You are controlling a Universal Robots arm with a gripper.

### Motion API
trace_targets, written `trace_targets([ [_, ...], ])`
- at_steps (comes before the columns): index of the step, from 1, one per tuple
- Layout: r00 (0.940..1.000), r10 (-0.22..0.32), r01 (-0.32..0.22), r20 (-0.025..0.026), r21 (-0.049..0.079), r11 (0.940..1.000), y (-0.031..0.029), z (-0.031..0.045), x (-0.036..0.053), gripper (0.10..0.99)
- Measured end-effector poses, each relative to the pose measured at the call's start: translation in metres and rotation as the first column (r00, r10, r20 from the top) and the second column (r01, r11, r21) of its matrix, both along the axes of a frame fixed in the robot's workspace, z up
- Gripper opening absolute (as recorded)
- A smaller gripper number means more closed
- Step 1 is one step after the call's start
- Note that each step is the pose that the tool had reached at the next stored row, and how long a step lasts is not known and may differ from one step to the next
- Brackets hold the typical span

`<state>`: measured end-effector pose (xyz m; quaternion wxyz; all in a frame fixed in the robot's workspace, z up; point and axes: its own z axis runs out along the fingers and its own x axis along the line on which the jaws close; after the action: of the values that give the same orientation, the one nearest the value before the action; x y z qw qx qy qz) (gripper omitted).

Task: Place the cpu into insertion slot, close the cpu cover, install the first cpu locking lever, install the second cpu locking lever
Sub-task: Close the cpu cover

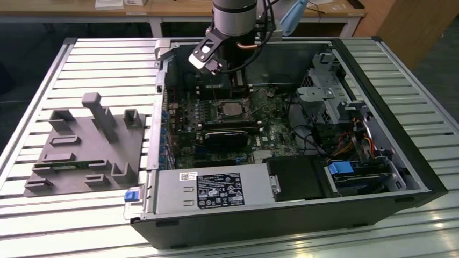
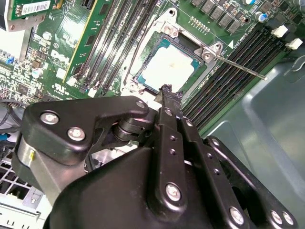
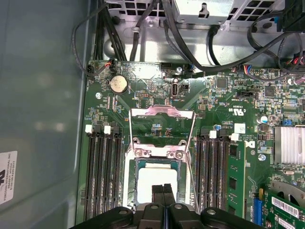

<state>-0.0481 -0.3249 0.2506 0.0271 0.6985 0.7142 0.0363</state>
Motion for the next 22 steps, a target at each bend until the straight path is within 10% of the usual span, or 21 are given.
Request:
trace_targets([
  [18,1.0,0.0,0.0,0.0,0.0,1.0,0.0,0.0092,0.0003,0.102],
  [22,1.0,0.0,0.0,0.0,0.0,1.0,0.0,0.0092,0.0221,0.102],
])
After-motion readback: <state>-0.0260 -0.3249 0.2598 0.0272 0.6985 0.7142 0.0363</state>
